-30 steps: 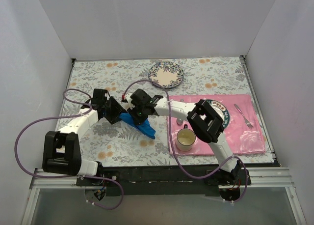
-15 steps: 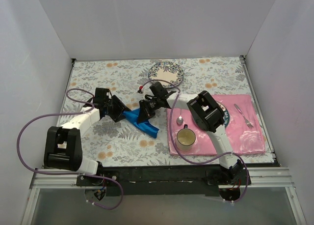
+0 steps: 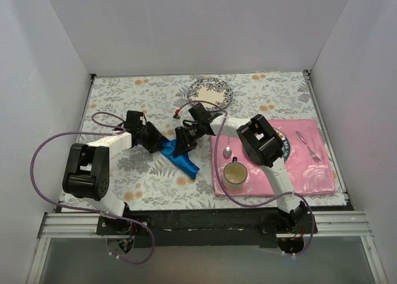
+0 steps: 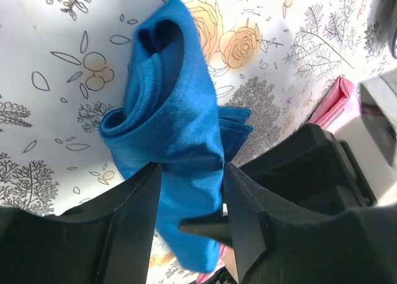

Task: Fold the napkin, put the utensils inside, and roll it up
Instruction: Roll the napkin with the utensil

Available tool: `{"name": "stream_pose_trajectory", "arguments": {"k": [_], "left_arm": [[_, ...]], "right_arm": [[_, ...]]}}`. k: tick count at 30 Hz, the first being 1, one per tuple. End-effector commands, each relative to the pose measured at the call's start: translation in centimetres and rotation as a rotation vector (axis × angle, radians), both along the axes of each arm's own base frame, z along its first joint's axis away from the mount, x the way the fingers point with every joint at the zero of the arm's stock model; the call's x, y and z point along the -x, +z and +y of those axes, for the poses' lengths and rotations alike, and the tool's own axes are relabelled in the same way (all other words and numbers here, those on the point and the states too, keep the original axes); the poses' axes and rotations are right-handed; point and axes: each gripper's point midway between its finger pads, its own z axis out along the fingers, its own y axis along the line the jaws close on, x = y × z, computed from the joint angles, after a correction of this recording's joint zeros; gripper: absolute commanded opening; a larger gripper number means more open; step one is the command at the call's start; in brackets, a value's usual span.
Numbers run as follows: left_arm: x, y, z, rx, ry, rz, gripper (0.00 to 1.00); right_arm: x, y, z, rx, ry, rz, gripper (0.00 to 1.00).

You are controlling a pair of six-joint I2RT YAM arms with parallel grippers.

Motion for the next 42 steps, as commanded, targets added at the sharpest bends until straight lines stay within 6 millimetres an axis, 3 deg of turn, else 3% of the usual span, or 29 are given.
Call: {"name": "stream_pose_trajectory", "arguments": {"k": [1, 5, 11, 12, 22, 30, 33, 40, 42], "left_arm": [[-0.4, -0.3, 0.4, -0.025, 0.013, -0.014, 0.44], [-0.1, -0.3, 0.3, -0.023, 0.009, -0.01, 0.43], [0.1, -0.1, 0.4, -0.026, 0.011, -0.007, 0.43], [0.0, 0.0, 0.4, -0.024, 0.01, -0.008, 0.43], [0.0, 0.2, 0.4, -0.024, 0.01, -0.01, 0.43], [0.1, 0.6, 0.3, -0.02, 0.01, -0.012, 0.43], [0.1, 0.8, 0.3, -0.02, 0.008, -0.014, 0.44], [-0.3, 2.8, 0.9, -0.066, -0.014, -0.07, 0.48], [-0.4, 3.6, 1.6, -0.112, -0.022, -0.093, 0.49]], "right_arm": [[-0.4, 0.8, -1.8, 0.149, 0.028, -0.185, 0.49], [-2.1, 3.3, -2.3, 0.265, 0.003, -0.396, 0.61], [-2.2, 4.8, -2.1, 0.404, -0.038, -0.653, 0.7], [-1.8, 4.9, -1.2, 0.394, -0.037, -0.701, 0.71], [-0.8, 2.6, -0.2, 0.513, -0.071, -0.942, 0.76], [-1.0, -0.9, -1.9, 0.641, -0.046, -1.001, 0.75], [-1.0, -1.6, -1.9, 0.64, -0.046, -1.004, 0.69], [-0.4, -1.1, -0.9, 0.552, -0.055, -0.899, 0.24], [-0.2, -0.9, -0.7, 0.484, -0.054, -0.792, 0.21]]}}
